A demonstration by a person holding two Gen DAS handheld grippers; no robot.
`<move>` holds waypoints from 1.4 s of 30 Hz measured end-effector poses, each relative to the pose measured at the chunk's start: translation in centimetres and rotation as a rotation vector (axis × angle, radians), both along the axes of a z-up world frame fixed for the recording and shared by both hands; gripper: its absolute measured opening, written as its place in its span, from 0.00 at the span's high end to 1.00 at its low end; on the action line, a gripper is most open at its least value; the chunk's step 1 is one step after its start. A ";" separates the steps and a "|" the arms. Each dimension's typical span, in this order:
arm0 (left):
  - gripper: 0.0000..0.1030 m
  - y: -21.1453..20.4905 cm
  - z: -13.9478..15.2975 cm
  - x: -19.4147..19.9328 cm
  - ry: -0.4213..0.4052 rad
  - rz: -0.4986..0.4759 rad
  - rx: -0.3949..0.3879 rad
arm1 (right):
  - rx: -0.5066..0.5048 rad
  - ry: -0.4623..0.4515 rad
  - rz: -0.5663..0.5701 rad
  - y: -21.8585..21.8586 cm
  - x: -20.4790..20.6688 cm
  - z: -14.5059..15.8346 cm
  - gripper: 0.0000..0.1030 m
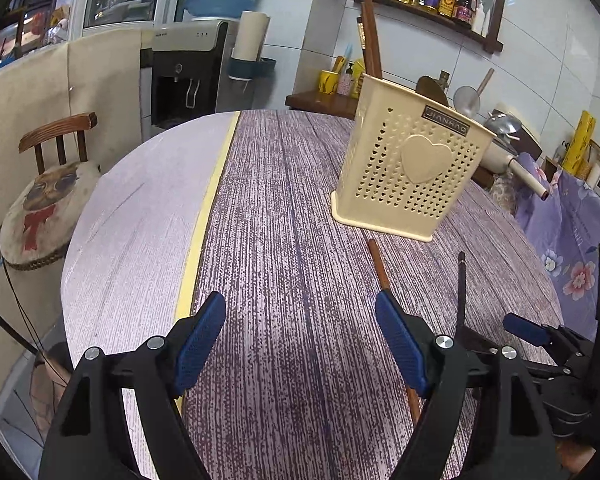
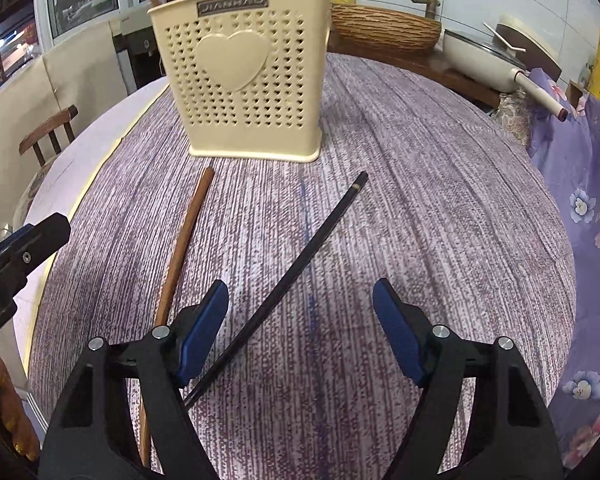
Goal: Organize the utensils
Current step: 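Move the left tool to the last wooden chopstick while the right tool nears the black chopstick, then close the left tool on the wooden chopstick while the right tool grasps the black chopstick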
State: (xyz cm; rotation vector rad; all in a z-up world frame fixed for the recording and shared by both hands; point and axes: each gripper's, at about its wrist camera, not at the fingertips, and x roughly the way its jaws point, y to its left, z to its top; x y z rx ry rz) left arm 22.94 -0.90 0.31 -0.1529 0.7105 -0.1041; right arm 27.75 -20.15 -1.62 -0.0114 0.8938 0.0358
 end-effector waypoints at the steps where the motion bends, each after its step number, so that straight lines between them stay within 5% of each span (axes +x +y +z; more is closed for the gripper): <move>1: 0.26 -0.1 -0.1 0.0 0.005 -0.006 0.000 | -0.003 0.009 0.005 0.3 0.0 -0.2 0.36; 8: 0.26 -0.8 -0.5 -0.1 0.021 -0.026 0.007 | 0.016 0.064 0.032 0.4 0.2 -1.2 0.54; 13: 0.26 -1.3 -0.8 0.0 0.031 -0.038 0.009 | 0.044 0.089 0.074 -0.5 0.1 -0.9 0.80; 16: 0.26 -1.9 -1.0 0.1 0.042 -0.050 0.013 | 0.088 0.110 0.103 -1.6 -0.2 -0.9 0.87; 25: 0.30 -3.8 -1.8 0.8 0.086 -0.107 0.017 | 0.054 0.124 0.101 -4.2 -1.7 -0.9 0.88; 29: 0.40 -5.1 -2.3 1.8 0.128 -0.148 0.018 | 0.080 0.106 0.084 -4.8 -2.0 -0.9 0.87; 34: 0.52 -6.6 -2.7 3.6 0.160 -0.166 0.046 | 0.096 0.050 0.058 -5.3 -2.0 -0.3 0.68; 42: 0.74 -8.2 -3.3 6.3 0.210 -0.165 0.083 | 0.110 0.030 0.047 -6.2 -0.7 -0.3 0.68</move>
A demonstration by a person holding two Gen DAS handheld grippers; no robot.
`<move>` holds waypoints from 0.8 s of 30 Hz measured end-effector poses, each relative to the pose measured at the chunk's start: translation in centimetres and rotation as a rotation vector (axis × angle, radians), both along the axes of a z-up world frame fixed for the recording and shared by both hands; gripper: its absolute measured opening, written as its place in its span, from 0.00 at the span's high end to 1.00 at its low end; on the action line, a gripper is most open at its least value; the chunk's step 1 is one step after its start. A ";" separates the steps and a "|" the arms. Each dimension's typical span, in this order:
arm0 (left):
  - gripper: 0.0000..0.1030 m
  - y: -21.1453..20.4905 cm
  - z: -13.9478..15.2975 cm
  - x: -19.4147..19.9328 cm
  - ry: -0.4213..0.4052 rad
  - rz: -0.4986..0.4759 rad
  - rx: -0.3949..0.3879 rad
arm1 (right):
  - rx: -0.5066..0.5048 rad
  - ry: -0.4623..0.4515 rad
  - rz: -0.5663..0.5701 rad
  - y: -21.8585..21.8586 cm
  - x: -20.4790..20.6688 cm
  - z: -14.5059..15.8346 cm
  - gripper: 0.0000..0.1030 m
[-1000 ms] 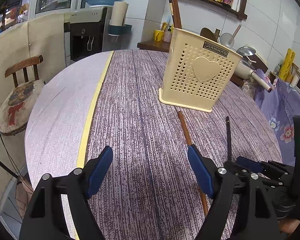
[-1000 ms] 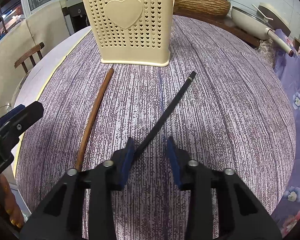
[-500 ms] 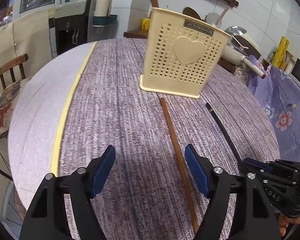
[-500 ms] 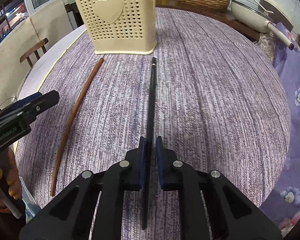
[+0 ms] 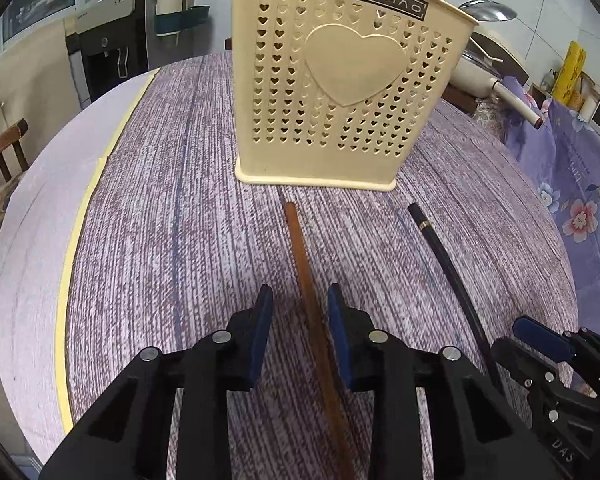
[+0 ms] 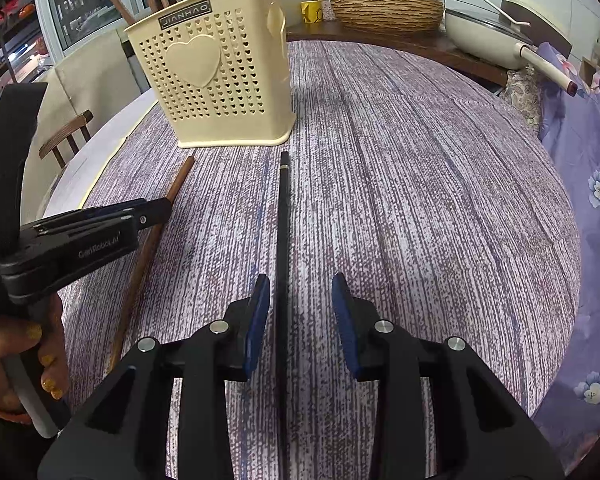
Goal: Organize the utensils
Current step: 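Close the left tool on the wooden chopstick while the right tool grasps the black chopstick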
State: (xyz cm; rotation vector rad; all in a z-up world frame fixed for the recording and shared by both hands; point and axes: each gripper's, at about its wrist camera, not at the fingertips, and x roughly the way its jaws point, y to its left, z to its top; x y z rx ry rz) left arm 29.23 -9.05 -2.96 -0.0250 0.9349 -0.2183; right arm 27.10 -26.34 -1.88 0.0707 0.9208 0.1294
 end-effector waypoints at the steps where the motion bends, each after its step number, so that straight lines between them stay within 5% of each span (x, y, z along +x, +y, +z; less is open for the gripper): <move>1: 0.76 -0.1 0.0 0.3 0.002 -0.001 0.005 | 0.002 -0.002 -0.004 -0.1 0.1 0.0 0.68; 11: 0.91 -0.8 0.0 2.0 0.007 0.012 0.050 | 0.010 -0.010 0.008 0.5 1.5 0.2 0.68; 24: 0.91 -0.5 -0.1 1.8 -0.008 0.004 0.043 | -0.052 -0.006 0.100 3.1 7.4 -1.0 0.68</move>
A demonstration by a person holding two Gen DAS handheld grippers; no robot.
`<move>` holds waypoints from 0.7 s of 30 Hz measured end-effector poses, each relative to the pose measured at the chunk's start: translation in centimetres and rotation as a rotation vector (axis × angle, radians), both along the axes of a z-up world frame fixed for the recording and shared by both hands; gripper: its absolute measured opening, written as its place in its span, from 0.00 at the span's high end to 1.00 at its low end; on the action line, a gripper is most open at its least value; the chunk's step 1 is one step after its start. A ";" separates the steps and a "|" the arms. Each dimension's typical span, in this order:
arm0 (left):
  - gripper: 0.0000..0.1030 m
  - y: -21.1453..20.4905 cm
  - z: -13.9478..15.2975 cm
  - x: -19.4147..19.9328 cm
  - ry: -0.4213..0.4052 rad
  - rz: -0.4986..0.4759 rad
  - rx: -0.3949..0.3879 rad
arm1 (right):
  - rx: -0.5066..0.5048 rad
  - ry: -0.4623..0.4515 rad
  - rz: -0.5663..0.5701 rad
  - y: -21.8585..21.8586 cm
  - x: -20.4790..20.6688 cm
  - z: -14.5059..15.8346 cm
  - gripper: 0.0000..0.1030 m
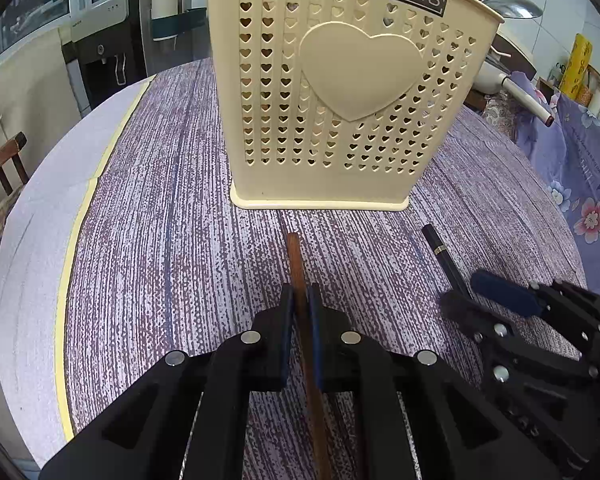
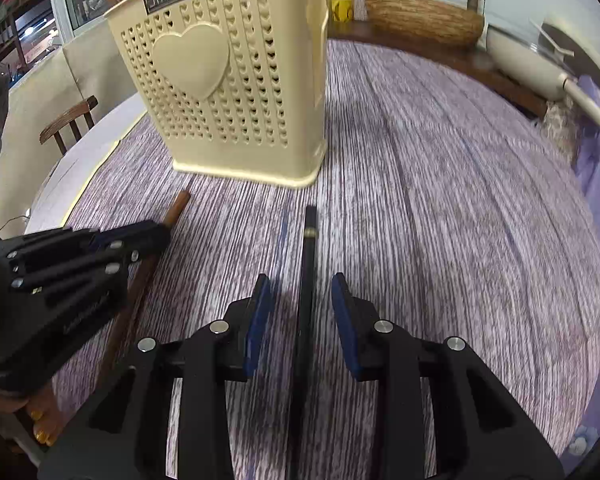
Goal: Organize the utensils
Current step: 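Close the left tool on the wooden chopstick while the right tool grasps the black chopstick, then lift both chopsticks upright and carry them over the cream basket with both tools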
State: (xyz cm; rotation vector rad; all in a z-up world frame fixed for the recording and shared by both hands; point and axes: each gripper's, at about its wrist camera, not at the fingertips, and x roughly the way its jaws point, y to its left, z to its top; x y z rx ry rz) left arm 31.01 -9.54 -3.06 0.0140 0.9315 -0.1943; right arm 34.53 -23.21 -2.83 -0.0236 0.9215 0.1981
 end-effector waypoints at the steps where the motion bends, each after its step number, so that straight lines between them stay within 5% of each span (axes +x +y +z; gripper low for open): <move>1: 0.91 0.0 0.0 -0.1 -0.002 -0.001 -0.002 | -0.017 -0.006 0.006 0.2 0.2 0.0 0.69; 12: 0.91 -0.5 -0.1 -0.1 -0.021 -0.006 0.030 | -0.051 -0.041 0.053 1.6 0.7 -0.3 0.91; 21: 0.92 -0.9 -0.1 -0.1 -0.025 0.008 0.036 | -0.004 -0.025 0.025 1.1 0.6 0.0 0.92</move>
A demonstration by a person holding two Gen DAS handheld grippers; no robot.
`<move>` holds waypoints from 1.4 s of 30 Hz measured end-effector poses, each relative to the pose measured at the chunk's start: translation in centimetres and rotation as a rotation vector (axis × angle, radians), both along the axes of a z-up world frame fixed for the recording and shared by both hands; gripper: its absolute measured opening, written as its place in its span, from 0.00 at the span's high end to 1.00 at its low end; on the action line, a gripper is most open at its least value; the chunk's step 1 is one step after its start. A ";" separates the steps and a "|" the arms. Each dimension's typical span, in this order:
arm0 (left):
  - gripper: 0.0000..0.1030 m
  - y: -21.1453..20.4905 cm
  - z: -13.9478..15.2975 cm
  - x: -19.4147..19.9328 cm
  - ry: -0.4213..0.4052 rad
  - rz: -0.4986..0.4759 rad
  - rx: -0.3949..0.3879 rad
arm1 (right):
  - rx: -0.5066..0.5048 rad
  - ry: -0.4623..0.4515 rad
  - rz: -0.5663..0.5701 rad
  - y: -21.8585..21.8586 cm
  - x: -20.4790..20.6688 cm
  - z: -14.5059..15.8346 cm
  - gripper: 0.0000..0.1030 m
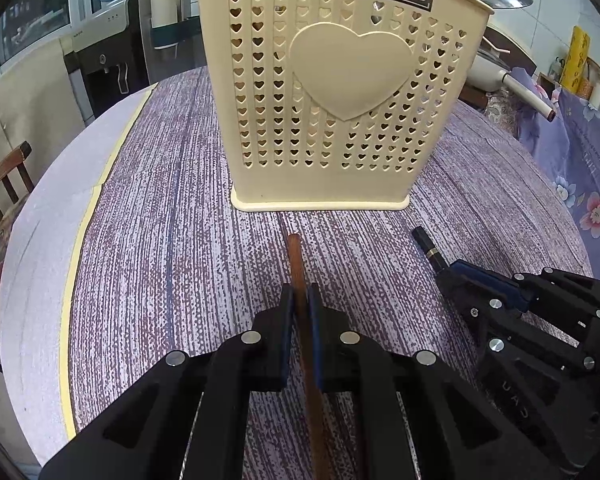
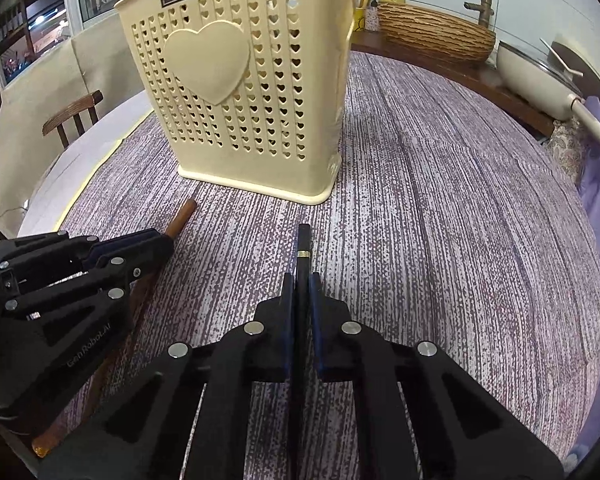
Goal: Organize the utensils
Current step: 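Lift both chopsticks upright and carry them over the cream basket with both tools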
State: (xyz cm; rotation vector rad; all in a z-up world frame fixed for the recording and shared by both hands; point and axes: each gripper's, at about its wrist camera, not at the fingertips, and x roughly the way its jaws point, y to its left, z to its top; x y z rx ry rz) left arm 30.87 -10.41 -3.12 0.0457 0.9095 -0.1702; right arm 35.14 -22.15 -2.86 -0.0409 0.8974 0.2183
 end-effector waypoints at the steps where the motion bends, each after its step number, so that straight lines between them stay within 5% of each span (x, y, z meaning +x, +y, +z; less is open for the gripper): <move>1: 0.92 0.0 0.0 0.0 -0.001 0.003 -0.002 | 0.020 0.005 -0.003 -0.2 0.0 0.0 0.92; 9: 0.93 1.1 0.8 0.0 -0.005 0.013 -0.070 | 0.103 -0.050 -0.026 -1.5 -1.4 2.1 0.92; 28: 0.93 4.7 12.9 -6.0 -0.323 -0.006 -0.234 | 0.231 -0.299 0.040 -3.6 -8.4 14.1 0.92; 42: 0.93 4.9 14.2 -7.4 -0.365 -0.024 -0.232 | 0.224 -0.329 0.077 -3.2 -10.4 16.3 0.92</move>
